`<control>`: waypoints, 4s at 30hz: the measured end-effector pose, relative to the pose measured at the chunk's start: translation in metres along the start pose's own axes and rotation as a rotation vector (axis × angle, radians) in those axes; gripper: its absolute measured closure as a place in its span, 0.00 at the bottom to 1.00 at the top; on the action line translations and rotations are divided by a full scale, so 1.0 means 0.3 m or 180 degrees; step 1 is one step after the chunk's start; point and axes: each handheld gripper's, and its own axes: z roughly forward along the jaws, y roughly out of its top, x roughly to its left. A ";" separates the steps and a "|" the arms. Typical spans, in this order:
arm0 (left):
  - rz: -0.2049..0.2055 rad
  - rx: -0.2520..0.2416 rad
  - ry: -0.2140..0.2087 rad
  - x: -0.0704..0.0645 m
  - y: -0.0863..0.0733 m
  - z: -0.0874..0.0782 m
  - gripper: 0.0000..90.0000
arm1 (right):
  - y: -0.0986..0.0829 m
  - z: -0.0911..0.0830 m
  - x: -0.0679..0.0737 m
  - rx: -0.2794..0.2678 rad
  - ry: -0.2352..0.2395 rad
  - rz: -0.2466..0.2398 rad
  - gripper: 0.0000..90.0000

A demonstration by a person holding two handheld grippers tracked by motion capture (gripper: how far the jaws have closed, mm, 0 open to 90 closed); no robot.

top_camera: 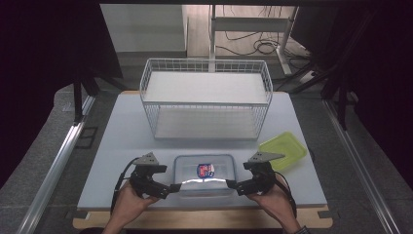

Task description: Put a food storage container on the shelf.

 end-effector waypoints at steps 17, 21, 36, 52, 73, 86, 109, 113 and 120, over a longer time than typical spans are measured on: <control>-0.0552 0.0243 -0.0460 0.055 0.005 0.098 0.03 | -0.007 0.106 -0.061 0.0372 0.0645 0.0618 0.06; -0.0612 0.0311 -0.0542 0.054 -0.003 0.078 0.09 | -0.008 0.094 -0.055 0.0374 0.0625 0.0599 0.11; -0.0755 0.0025 -0.0661 0.045 -0.063 0.008 0.45 | -0.060 0.013 -0.068 0.0303 0.0852 0.0783 0.40; -0.0812 -0.0259 -0.0557 0.053 -0.065 -0.008 0.60 | -0.066 -0.011 -0.065 -0.0047 0.0714 0.0909 0.55; -0.0646 -0.0499 -0.0503 0.048 0.022 -0.075 0.60 | 0.010 -0.068 -0.050 -0.0492 0.0676 0.0622 0.57; -0.0452 -0.0527 -0.0402 0.035 0.141 -0.128 0.60 | 0.094 -0.111 -0.068 -0.0600 0.0692 0.0564 0.57; -0.0309 -0.0768 -0.0333 0.075 0.343 -0.243 0.61 | 0.336 -0.170 -0.101 -0.0881 0.0697 0.0479 0.57; -0.0288 -0.0794 -0.0324 0.084 0.381 -0.260 0.61 | 0.379 -0.179 -0.108 -0.0907 0.0685 0.0455 0.57; -0.0257 -0.0854 -0.0306 0.105 0.463 -0.291 0.61 | 0.465 -0.199 -0.124 -0.0966 0.0663 0.0448 0.57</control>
